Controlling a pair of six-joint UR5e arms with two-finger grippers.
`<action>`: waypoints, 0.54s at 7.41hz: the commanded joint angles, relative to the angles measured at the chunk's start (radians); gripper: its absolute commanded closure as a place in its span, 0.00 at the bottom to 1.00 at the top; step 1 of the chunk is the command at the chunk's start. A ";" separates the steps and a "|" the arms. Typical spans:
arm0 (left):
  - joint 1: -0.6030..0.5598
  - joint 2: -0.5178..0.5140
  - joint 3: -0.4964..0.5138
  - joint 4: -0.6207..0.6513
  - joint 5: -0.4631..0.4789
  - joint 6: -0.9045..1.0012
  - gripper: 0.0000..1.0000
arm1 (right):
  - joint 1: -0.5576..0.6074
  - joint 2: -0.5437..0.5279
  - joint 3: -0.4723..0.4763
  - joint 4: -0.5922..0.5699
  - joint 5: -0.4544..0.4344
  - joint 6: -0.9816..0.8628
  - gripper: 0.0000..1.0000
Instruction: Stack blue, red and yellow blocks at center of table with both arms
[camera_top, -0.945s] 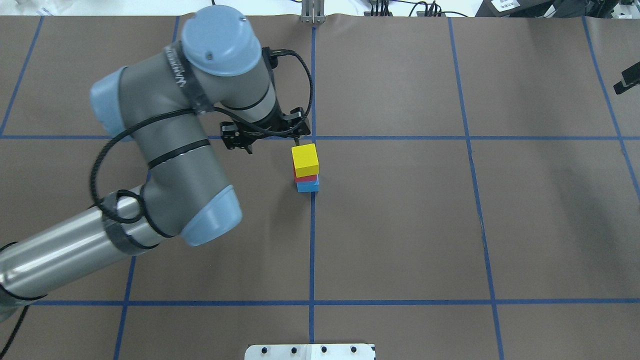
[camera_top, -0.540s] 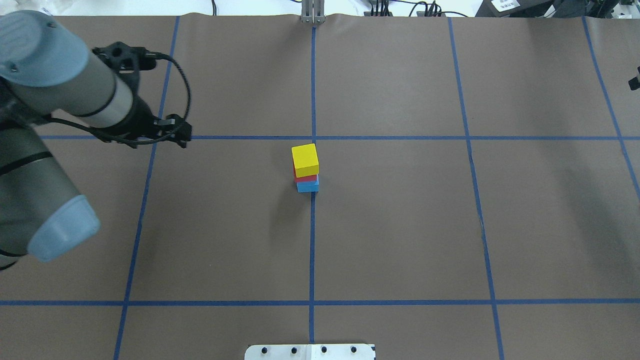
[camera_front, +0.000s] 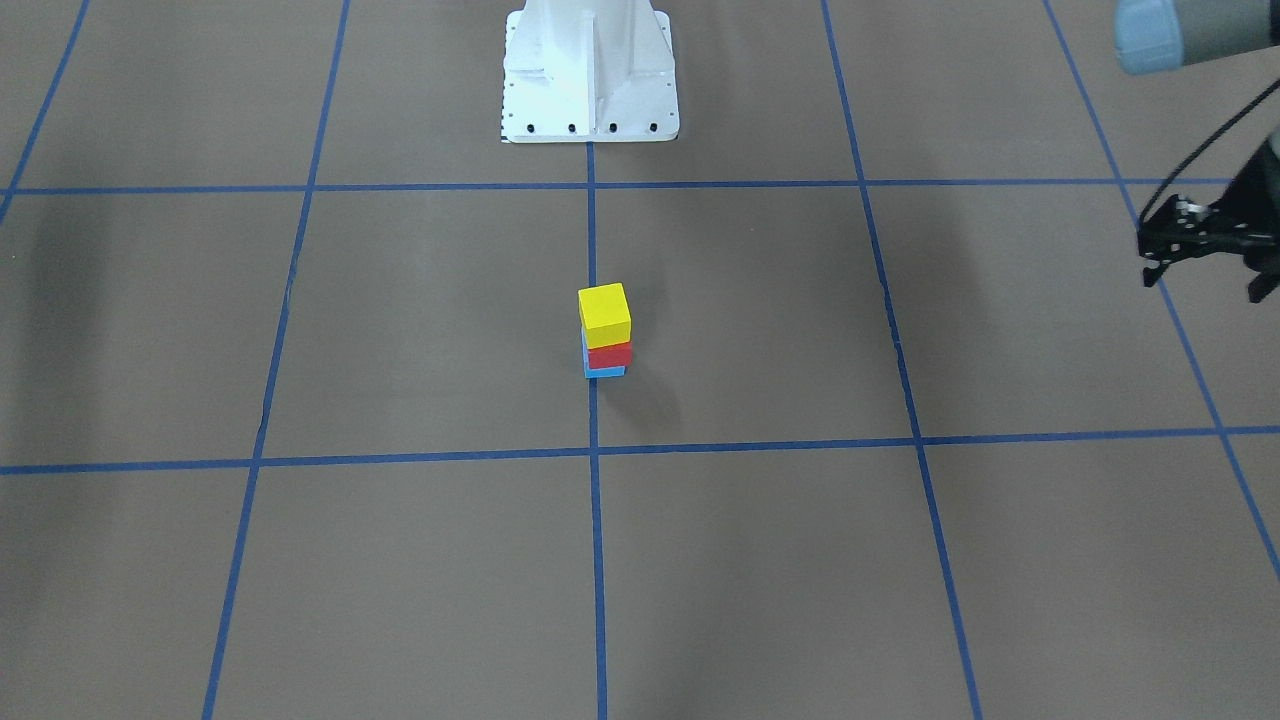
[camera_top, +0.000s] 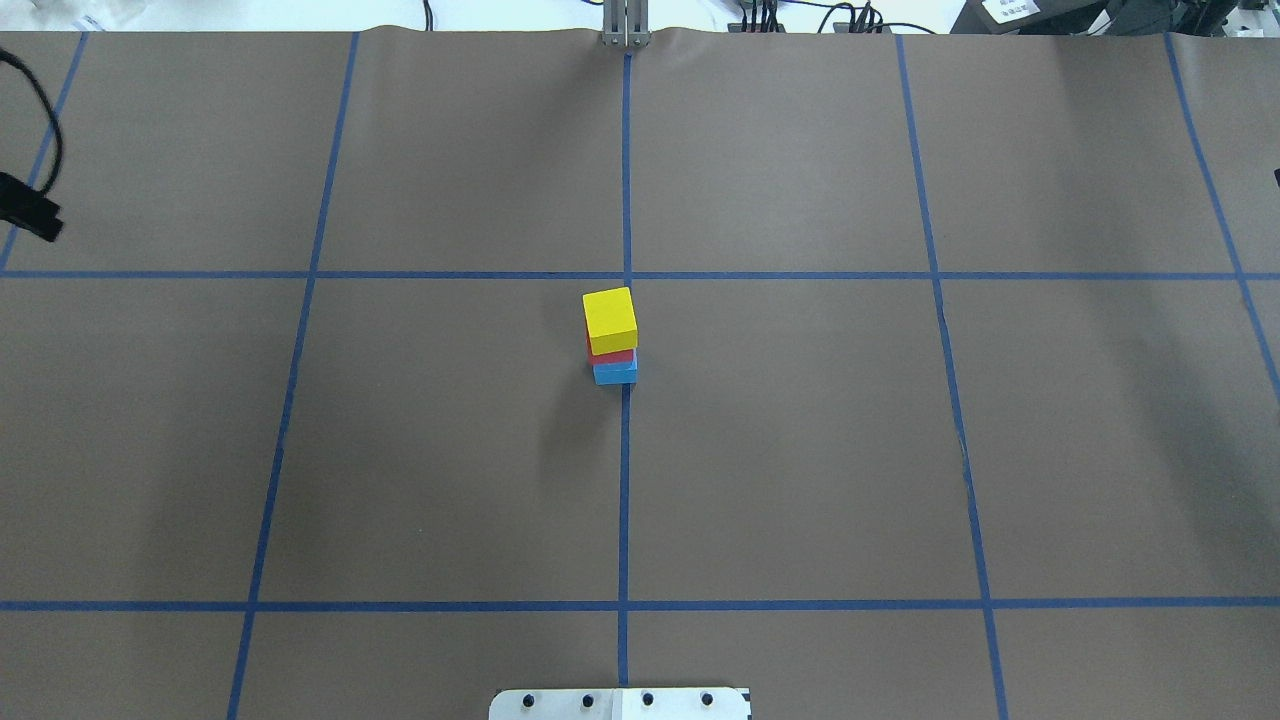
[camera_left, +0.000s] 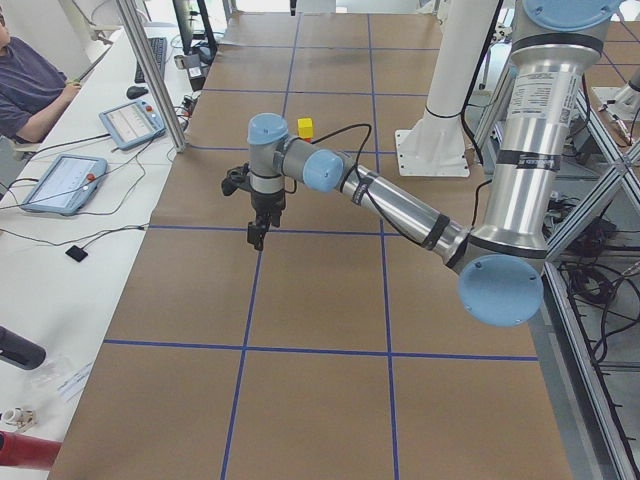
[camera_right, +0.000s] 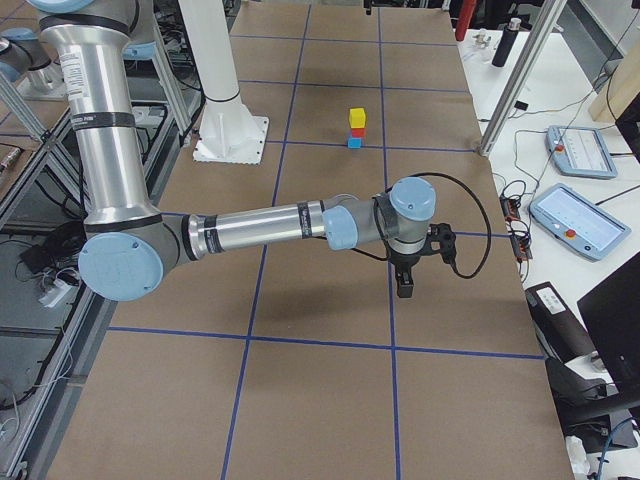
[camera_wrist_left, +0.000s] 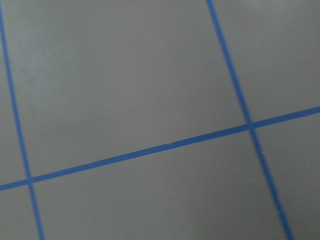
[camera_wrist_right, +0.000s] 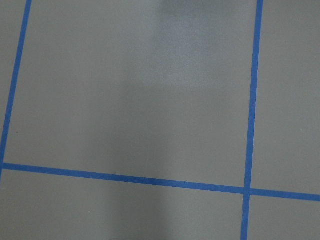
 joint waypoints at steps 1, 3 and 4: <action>-0.171 0.044 0.140 -0.003 -0.023 0.211 0.00 | 0.002 -0.035 0.002 -0.002 0.003 0.002 0.00; -0.201 0.041 0.256 -0.034 -0.102 0.214 0.00 | 0.012 -0.053 0.005 -0.002 0.012 0.002 0.00; -0.202 0.053 0.290 -0.060 -0.103 0.216 0.00 | 0.015 -0.067 0.008 -0.002 0.016 0.002 0.00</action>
